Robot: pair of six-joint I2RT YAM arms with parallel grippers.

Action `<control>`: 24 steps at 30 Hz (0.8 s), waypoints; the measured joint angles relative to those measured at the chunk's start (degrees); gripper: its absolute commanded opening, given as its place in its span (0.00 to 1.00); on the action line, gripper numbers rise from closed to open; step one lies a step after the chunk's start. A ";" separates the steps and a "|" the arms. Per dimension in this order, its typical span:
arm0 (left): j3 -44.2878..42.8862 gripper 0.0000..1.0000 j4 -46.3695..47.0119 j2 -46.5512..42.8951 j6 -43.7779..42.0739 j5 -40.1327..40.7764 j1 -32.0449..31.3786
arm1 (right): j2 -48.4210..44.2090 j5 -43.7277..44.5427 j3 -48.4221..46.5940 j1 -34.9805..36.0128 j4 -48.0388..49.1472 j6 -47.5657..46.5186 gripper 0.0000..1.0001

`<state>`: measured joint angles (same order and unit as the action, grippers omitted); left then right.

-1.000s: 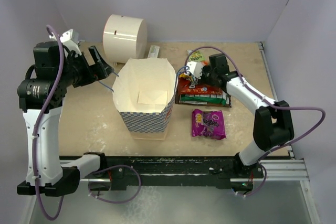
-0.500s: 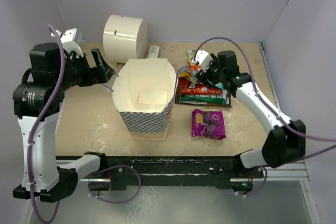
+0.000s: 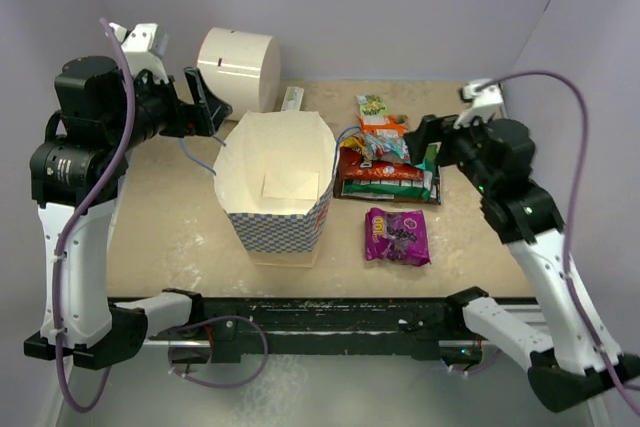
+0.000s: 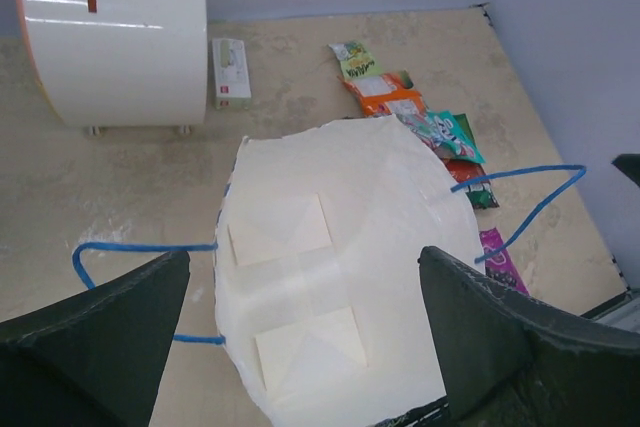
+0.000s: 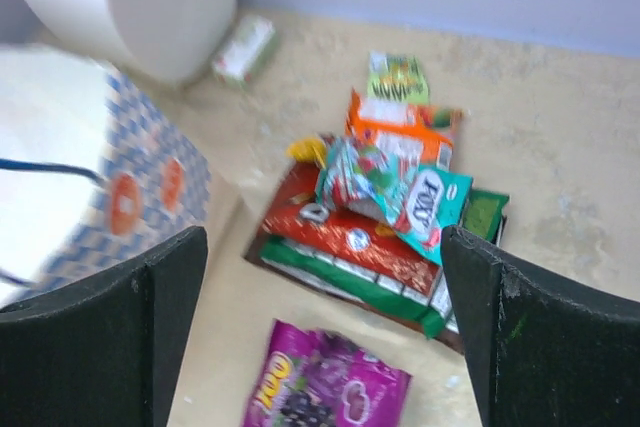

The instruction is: Take the snacks out of the paper bag

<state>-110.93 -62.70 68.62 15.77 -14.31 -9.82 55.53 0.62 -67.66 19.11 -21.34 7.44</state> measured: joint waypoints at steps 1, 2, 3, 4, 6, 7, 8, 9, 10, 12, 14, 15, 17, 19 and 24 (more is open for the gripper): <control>-0.09 0.99 1.14 0.31 0.15 -0.28 -0.02 | -1.97 0.26 -0.83 0.00 -0.48 1.86 1.00; -0.09 0.99 2.36 0.48 0.52 -0.52 -0.02 | -4.17 0.79 -2.12 0.00 -0.98 3.58 0.99; -0.07 0.99 3.54 0.52 1.18 -0.63 -0.02 | -6.51 1.36 -3.76 0.00 -1.16 5.20 1.00; -0.07 0.99 4.94 0.46 1.55 -0.70 -0.02 | -8.17 1.62 -5.16 0.02 -1.18 6.25 1.00; 0.31 0.99 7.91 -0.28 2.25 -0.52 -0.02 | -11.08 3.23 -9.29 0.02 -1.88 8.15 0.99; 0.85 0.99 9.55 -1.09 2.58 -0.31 -0.02 | -12.22 4.48 -11.56 0.02 -2.43 8.87 1.00; 1.95 0.99 11.54 -2.43 2.71 0.17 -0.02 | -13.03 5.66 -13.92 0.02 -3.04 9.42 1.00; 2.78 0.99 12.79 -3.58 2.71 0.72 -0.02 | -13.62 6.86 -16.20 0.02 -3.45 9.86 0.99; 4.26 0.99 14.56 -5.51 2.73 1.62 -0.02 | -13.97 8.33 -18.86 0.00 -4.13 10.14 1.00; 6.29 0.99 16.61 -8.59 2.73 3.56 -0.02 | -14.08 10.56 -22.32 0.02 -5.42 10.19 0.99; 8.48 0.99 18.43 -11.76 2.78 6.34 -0.02 | -14.03 11.89 -24.04 0.00 -6.58 10.21 0.99; 9.29 0.99 18.88 -13.16 2.91 7.78 -0.02 | -13.97 12.41 -24.52 0.00 -7.28 10.23 1.00; 10.10 0.99 19.58 -15.58 3.10 10.27 -0.02 | -13.84 13.46 -24.76 0.00 -8.41 10.36 1.00; 10.29 0.99 20.22 -16.68 3.13 11.85 -0.02 | -13.51 14.34 -24.81 0.00 -9.70 10.43 0.99; 9.90 0.99 20.83 -16.09 3.08 14.40 -0.02 | -12.04 17.14 -25.75 0.02 -12.17 10.36 0.99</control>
<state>-101.03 -41.87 52.53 18.85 0.10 -9.85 43.48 17.76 -93.41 19.14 -33.52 17.80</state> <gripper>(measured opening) 0.992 0.994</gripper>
